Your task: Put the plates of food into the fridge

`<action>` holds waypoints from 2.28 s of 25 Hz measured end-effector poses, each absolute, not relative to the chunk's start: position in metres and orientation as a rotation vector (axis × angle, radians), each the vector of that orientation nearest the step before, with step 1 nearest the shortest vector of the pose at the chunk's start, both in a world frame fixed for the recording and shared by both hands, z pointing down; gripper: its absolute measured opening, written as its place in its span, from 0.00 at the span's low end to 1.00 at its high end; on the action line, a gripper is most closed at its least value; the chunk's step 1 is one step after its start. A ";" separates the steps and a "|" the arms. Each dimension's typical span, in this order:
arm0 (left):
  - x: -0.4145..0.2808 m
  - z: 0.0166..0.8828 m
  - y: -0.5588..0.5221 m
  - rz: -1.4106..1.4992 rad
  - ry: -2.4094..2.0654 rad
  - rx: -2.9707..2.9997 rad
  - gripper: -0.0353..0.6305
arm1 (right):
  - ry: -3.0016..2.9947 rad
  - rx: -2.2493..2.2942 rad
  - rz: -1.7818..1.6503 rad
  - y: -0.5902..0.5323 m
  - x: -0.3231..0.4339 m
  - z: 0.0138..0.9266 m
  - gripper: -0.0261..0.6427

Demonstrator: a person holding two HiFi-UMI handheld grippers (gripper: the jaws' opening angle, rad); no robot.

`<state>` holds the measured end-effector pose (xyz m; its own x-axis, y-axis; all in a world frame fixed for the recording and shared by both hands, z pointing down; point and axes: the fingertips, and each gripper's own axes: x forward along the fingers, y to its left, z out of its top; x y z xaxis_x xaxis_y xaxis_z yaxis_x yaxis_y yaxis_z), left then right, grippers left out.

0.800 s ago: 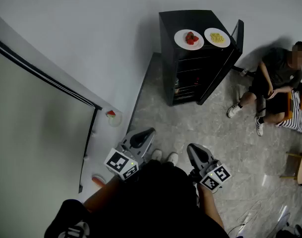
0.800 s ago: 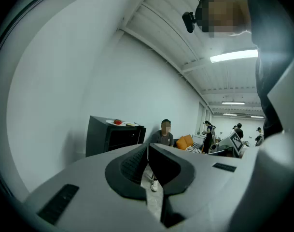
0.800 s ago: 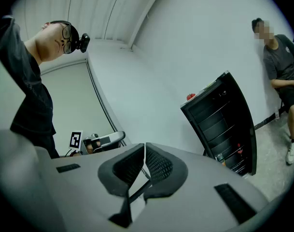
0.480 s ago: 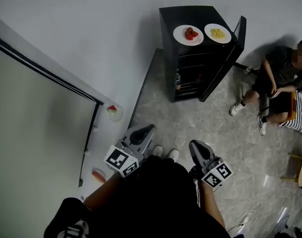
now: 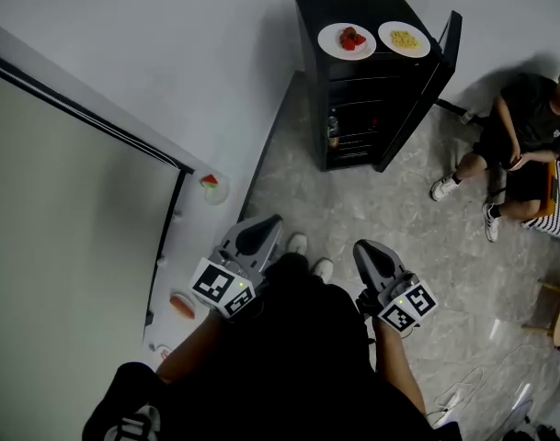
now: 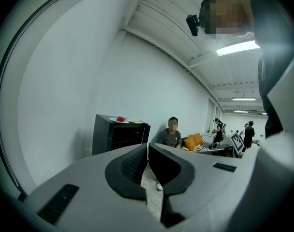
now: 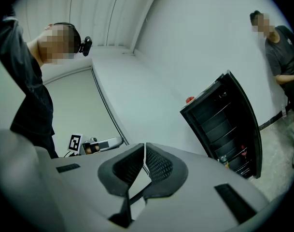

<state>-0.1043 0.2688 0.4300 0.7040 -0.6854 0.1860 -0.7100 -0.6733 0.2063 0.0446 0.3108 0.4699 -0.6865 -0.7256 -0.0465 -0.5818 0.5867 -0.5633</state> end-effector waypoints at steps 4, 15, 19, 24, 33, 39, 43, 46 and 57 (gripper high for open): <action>-0.097 0.428 0.269 0.132 -1.110 2.659 0.10 | 2.563 -1.062 -0.738 0.313 0.047 0.469 0.09; -0.091 0.439 0.259 0.127 -1.112 2.648 0.10 | 2.498 -1.089 -0.765 0.298 0.065 0.479 0.09; -0.091 0.439 0.248 0.116 -1.114 2.651 0.10 | 2.514 -1.067 -0.765 0.286 0.059 0.476 0.09; -0.094 0.444 0.227 0.122 -1.110 2.641 0.10 | 2.512 -1.062 -0.816 0.266 0.053 0.483 0.09; -0.097 0.450 0.149 0.102 -1.082 2.624 0.10 | 2.493 -1.097 -0.867 0.197 0.052 0.488 0.09; -0.097 0.451 0.088 0.104 -1.052 2.633 0.10 | 2.470 -1.128 -0.875 0.137 0.050 0.484 0.09; -0.101 0.453 0.051 0.099 -1.028 2.627 0.10 | 2.461 -1.150 -0.885 0.101 0.046 0.482 0.09; -0.104 0.452 0.026 0.097 -1.007 2.626 0.10 | 2.442 -1.171 -0.890 0.076 0.043 0.479 0.09; -0.118 0.457 -0.055 0.078 -0.929 2.624 0.10 | 2.352 -1.206 -0.913 -0.005 0.023 0.474 0.09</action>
<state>-0.1175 -0.0552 0.4571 0.7828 -0.5993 0.1674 -0.6188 -0.7214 0.3111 0.0226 -0.0046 0.4740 -0.5803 -0.8143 -0.0112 -0.5934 0.4322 -0.6790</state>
